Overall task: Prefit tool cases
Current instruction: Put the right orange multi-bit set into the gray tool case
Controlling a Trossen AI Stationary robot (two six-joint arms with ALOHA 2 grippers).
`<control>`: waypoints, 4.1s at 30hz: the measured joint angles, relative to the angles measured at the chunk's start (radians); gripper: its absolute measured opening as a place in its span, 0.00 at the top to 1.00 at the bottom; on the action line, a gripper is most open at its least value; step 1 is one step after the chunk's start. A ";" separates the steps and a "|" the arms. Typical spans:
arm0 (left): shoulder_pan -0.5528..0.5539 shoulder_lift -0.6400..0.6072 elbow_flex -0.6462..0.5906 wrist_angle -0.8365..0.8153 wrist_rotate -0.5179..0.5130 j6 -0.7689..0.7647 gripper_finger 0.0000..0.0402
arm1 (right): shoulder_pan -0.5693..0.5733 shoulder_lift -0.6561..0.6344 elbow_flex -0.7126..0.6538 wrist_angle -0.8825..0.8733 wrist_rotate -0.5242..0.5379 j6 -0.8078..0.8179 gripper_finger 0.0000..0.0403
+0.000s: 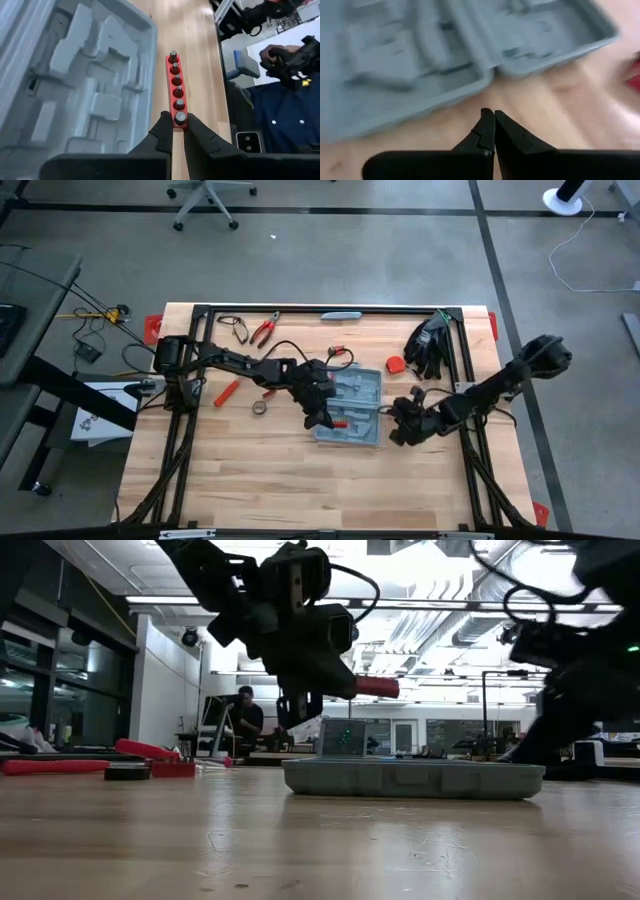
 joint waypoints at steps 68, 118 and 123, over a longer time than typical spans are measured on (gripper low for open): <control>0.082 0.027 0.001 -0.212 -0.073 -0.247 0.97 | -0.311 0.261 0.005 0.489 -0.213 -0.388 1.00; 0.056 0.055 0.001 -0.113 -0.117 -0.268 0.80 | -0.311 0.261 0.004 0.492 -0.215 -0.388 1.00; 0.068 0.055 0.001 -0.140 -0.088 -0.243 0.77 | -0.311 0.261 0.004 0.492 -0.215 -0.388 1.00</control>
